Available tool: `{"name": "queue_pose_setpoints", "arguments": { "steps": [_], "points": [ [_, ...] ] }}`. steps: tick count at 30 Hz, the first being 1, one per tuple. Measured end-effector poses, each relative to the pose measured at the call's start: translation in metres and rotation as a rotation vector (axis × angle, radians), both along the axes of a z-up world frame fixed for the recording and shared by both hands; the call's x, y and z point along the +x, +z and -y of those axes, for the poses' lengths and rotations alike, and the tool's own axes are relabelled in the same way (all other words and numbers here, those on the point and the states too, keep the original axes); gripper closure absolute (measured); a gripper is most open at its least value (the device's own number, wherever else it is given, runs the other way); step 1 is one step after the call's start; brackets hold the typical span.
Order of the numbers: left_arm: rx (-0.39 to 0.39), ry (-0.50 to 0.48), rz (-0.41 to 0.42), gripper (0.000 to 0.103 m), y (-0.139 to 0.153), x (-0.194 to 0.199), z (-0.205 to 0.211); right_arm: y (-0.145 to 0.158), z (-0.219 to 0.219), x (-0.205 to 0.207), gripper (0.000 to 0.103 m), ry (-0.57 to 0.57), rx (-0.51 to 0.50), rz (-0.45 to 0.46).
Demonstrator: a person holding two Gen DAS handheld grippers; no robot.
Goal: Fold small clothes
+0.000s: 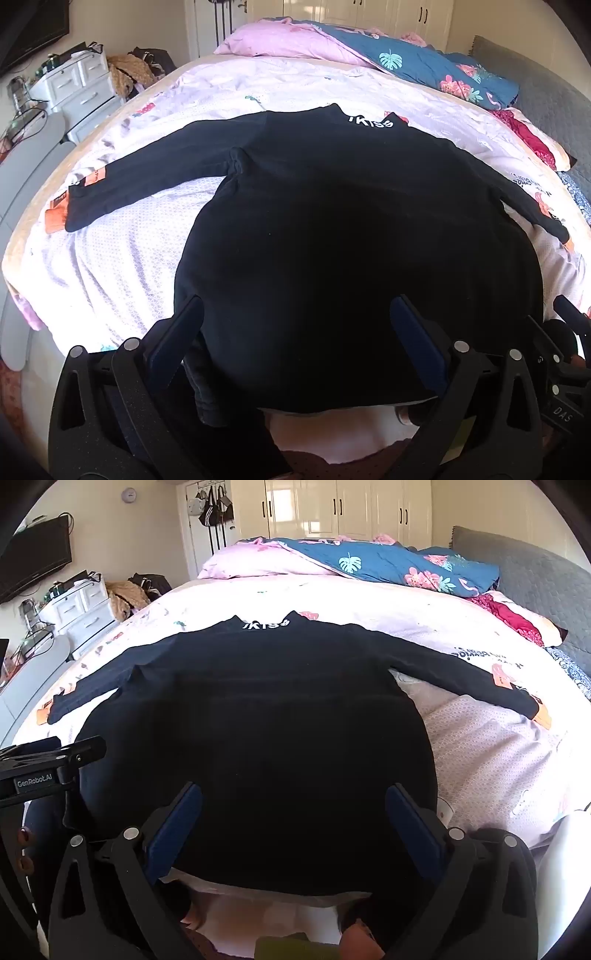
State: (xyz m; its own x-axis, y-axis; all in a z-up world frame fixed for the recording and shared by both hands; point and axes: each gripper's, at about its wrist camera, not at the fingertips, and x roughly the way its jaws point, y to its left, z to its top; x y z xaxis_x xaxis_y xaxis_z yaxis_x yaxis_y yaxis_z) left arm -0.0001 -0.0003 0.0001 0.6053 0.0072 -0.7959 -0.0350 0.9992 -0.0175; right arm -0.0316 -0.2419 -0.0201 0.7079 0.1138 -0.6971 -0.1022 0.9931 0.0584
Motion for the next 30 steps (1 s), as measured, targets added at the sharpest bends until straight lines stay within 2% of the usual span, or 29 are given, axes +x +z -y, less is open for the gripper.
{"name": "queue_pose_setpoints", "arguments": {
  "steps": [7,30],
  "points": [
    [-0.022,-0.003,0.001,0.008,-0.0006,0.0035,-0.0038,0.001,0.0042,-0.0027,0.004,-0.002,-0.009,-0.003],
    [-0.005,-0.015,0.012,0.008,0.0016,-0.0024,0.0007,0.0046,-0.0028,-0.0015,0.004,-0.012,-0.04,0.006]
  ]
}}
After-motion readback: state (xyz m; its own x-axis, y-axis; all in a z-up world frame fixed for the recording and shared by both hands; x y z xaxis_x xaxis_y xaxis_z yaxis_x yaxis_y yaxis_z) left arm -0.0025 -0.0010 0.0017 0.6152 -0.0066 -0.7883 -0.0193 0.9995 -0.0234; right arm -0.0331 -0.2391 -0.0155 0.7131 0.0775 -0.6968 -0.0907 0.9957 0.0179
